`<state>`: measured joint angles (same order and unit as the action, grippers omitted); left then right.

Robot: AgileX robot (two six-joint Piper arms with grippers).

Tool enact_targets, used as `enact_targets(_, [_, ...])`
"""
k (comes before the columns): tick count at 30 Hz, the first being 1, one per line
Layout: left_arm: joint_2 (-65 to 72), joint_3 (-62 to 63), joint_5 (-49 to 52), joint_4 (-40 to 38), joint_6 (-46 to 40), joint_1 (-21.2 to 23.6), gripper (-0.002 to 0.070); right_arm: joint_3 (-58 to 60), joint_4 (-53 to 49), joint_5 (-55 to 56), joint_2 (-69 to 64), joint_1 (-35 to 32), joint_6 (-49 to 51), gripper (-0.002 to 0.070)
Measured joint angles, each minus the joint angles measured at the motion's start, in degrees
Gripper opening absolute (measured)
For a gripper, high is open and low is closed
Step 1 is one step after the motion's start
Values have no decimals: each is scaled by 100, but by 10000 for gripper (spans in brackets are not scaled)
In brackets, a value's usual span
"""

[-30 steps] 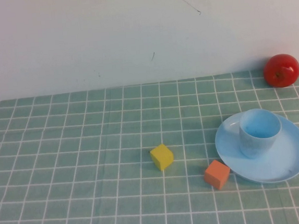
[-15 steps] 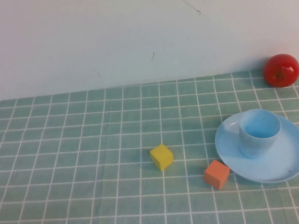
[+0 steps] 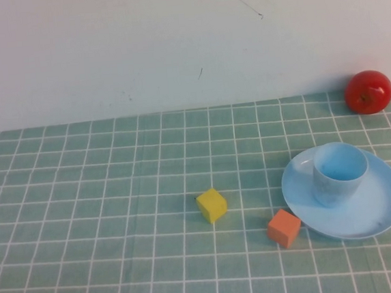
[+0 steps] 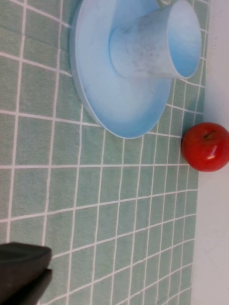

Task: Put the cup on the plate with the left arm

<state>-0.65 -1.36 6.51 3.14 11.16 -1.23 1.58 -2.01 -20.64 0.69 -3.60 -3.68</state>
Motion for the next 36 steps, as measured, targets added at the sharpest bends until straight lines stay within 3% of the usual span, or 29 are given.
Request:
enact_targets(11, [0, 0, 1219, -314, 71, 19, -1, 0, 0, 0, 0, 0, 0, -2])
enact_targets(17, [0, 0, 1242, -314, -236, 19, -1, 0, 0, 0, 0, 0, 0, -2])
enact_targets(24, [0, 0, 1270, -472, 330, -16, -1, 0, 0, 0, 0, 0, 0, -2])
enact_targets(36, [0, 0, 1274, -472, 404, -195, -1, 0, 0, 0, 0, 0, 0, -2])
